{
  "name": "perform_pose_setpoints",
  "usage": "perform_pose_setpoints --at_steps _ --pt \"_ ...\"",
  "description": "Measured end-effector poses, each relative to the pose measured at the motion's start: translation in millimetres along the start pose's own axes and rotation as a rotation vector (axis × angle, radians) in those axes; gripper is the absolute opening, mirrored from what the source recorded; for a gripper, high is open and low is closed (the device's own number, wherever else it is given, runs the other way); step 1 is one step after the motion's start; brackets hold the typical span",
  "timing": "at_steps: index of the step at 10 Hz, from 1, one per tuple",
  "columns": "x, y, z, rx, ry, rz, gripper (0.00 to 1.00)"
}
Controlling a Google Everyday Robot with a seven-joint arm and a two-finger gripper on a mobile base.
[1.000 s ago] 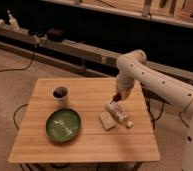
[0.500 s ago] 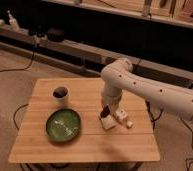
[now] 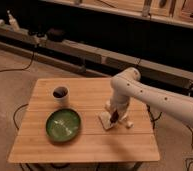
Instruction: Place the pepper on the white sponge
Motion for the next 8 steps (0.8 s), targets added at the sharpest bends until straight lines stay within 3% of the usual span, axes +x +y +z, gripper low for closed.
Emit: perform_pose_setpoints --at_steps 4,8 --pt "-2.5 -18.0 14.5 -0.001 0.048 -0.079 0.00" --pt "-31.3 -26.9 27.4 -0.017 0.022 -0.156 0.00"
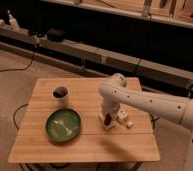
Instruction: Place the pepper on the white sponge
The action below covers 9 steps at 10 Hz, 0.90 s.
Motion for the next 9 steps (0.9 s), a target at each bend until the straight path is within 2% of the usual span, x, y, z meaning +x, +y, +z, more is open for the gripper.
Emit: perform_pose_setpoints --at_steps 3,5,6,9 --pt "-15.4 -1.6 4.7 0.003 -0.079 -0.037 0.00" --pt "-8.4 0.2 4.2 0.015 -0.111 -0.044 0.01" --pt "-1.8 2.7 4.1 0.012 -0.113 -0.042 0.07" --pt "15.6 11.2 7.7 -0.006 -0.100 -0.035 0.39"
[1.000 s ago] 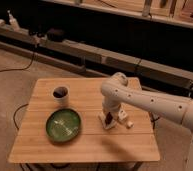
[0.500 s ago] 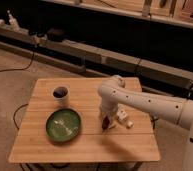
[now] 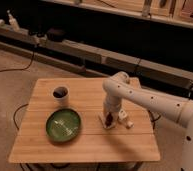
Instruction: Place the pepper on the white sponge
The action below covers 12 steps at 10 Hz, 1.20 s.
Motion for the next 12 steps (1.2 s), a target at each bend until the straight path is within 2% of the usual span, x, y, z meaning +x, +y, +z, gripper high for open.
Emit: perform_pose_setpoints --at_steps 3,5,8,10,12 --pt "-2.1 -2.3 3.8 -0.002 -0.005 -0.007 0.67" --pt "-6.3 -8.0 3.0 0.010 -0.019 -0.009 0.80" --pt "-8.8 -13.6 1.3 0.020 -0.023 -0.011 0.80" --pt "-2.5 -17.1 -11.1 0.042 -0.023 0.052 0.80" --pt "6.5 -17.9 -30.5 0.063 -0.001 0.113 0.80"
